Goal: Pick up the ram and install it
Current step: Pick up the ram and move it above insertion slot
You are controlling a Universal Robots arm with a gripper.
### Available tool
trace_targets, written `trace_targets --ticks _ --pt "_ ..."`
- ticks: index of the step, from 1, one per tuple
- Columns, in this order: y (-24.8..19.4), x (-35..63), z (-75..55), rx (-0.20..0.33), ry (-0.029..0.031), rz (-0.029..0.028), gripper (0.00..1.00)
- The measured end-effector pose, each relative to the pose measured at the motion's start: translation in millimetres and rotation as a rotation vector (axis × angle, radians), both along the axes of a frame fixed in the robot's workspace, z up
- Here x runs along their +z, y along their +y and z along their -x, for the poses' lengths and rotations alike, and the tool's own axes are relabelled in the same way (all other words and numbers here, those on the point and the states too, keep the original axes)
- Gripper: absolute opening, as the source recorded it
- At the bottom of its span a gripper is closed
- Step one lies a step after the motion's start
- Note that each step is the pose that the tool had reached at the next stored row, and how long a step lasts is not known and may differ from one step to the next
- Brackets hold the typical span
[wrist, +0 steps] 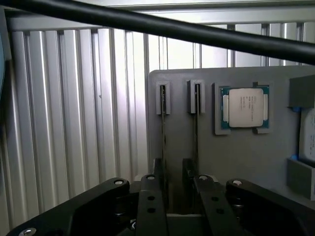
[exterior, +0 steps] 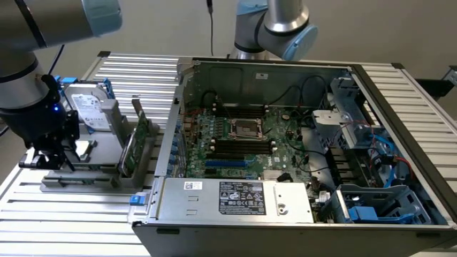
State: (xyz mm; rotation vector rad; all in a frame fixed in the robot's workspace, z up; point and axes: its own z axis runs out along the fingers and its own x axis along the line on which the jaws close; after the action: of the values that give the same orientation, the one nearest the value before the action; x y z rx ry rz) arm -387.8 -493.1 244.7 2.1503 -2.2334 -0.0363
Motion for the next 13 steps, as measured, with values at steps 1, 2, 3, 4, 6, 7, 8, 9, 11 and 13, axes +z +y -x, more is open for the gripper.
trace_targets --ticks 1,2,3,4,6,7,8,9,11,13 --pt "-0.4 -1.8 0.0 0.000 0.0000 0.0000 0.31" --pt "-0.8 -3.6 0.0 0.000 0.0001 0.0000 0.31" --pt "-1.1 -5.4 0.0 0.000 0.0000 0.0000 0.31" --pt "-1.5 -7.2 0.0 0.000 0.0000 0.0000 0.31" --pt "-2.2 -11.0 0.0 0.000 0.0001 0.0000 0.31" --pt "-2.4 -12.6 0.0 0.000 0.0001 0.0001 0.31" --pt "-2.8 -14.6 0.0 0.000 0.0001 0.0000 0.31" --pt "-3.0 -16.4 0.0 0.000 0.0000 0.0000 0.31" --pt "-3.5 -20.0 0.0 0.000 0.0000 0.0000 0.31" --pt "-3.8 -23.6 0.0 0.000 0.0000 0.0000 0.31"
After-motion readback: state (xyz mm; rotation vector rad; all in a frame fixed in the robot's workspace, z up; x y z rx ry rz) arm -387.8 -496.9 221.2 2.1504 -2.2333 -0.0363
